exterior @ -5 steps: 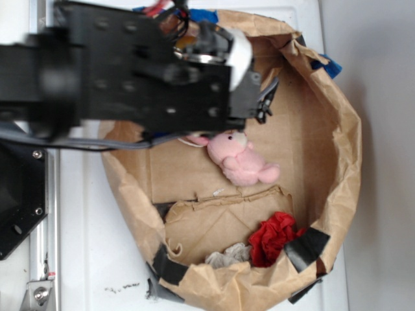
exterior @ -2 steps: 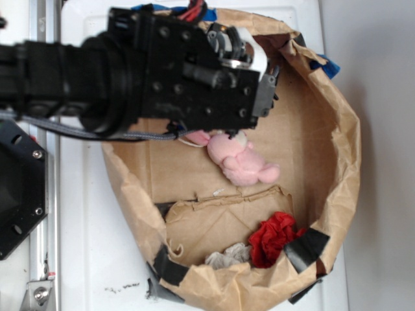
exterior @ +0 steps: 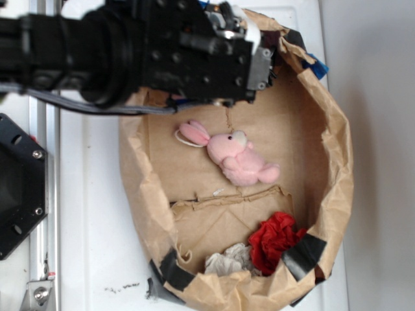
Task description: Grab the green sponge.
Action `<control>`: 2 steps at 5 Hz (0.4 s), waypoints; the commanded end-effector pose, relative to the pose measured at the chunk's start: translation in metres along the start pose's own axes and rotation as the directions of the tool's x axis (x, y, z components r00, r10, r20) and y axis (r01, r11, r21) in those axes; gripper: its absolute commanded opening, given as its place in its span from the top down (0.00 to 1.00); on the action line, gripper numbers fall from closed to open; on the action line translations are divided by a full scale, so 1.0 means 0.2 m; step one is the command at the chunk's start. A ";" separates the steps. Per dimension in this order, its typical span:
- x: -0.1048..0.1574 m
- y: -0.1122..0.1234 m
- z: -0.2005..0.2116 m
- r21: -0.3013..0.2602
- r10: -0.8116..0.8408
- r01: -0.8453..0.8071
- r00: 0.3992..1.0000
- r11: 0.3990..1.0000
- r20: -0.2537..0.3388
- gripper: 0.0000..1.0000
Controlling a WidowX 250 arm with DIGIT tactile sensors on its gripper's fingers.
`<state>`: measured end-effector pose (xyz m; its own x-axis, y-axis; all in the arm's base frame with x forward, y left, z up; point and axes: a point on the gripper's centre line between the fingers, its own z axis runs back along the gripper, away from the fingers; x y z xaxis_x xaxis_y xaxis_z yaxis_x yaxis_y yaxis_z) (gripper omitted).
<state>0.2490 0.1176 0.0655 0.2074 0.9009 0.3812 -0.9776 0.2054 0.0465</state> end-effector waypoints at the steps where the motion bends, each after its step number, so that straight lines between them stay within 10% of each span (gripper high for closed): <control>1: 0.09 0.07 0.05 -0.160 -0.008 0.012 1.000 0.987 0.023 0.00; 2: 0.09 0.06 0.03 -0.135 0.010 -0.005 0.999 0.991 0.039 0.00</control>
<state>0.2501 0.1229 0.0670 0.2337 0.8888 0.3944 -0.9609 0.2731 -0.0460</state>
